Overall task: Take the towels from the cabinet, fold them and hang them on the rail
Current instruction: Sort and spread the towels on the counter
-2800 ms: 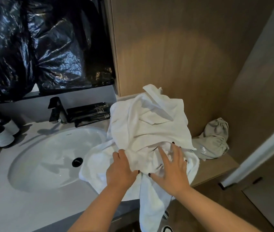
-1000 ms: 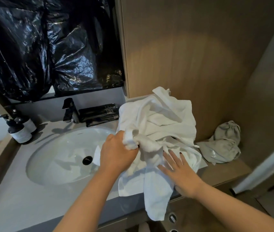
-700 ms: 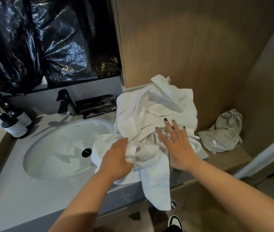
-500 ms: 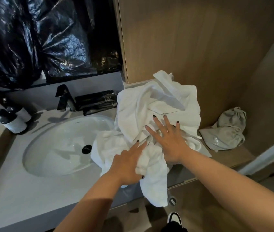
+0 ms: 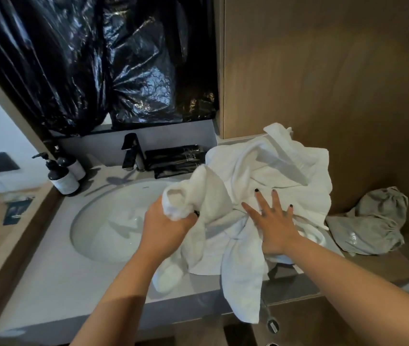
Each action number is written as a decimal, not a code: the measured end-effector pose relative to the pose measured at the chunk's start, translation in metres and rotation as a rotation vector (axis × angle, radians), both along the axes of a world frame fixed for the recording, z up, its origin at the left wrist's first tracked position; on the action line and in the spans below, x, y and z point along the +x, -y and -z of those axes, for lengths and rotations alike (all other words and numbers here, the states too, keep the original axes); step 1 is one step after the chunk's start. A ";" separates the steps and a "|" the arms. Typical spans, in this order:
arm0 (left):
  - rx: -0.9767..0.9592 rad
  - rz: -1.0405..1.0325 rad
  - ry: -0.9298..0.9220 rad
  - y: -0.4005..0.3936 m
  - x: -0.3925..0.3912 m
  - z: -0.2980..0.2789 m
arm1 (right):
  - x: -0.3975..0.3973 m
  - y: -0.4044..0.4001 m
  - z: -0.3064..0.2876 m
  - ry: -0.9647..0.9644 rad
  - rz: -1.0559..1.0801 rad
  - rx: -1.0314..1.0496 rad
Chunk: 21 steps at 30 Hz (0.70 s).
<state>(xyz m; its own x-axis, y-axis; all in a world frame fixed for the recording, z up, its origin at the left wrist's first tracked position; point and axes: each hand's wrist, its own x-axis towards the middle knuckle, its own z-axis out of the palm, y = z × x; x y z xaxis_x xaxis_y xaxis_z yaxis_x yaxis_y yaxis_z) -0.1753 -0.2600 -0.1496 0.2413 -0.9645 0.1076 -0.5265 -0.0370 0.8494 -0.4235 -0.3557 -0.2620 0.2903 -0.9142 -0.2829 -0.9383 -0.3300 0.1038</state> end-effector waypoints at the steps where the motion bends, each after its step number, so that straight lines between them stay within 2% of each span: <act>1: -0.019 -0.002 0.017 -0.002 0.003 -0.009 | 0.003 0.001 0.001 -0.006 0.014 -0.003; 5: -0.087 0.027 0.039 -0.018 0.005 -0.040 | 0.014 0.002 -0.002 -0.035 0.059 0.029; 11: -0.232 -0.042 -0.057 -0.039 0.023 -0.071 | 0.017 -0.007 -0.010 -0.025 0.093 0.001; 21: -0.349 -0.093 -0.174 -0.061 0.023 -0.099 | 0.017 -0.017 -0.014 0.046 0.109 0.001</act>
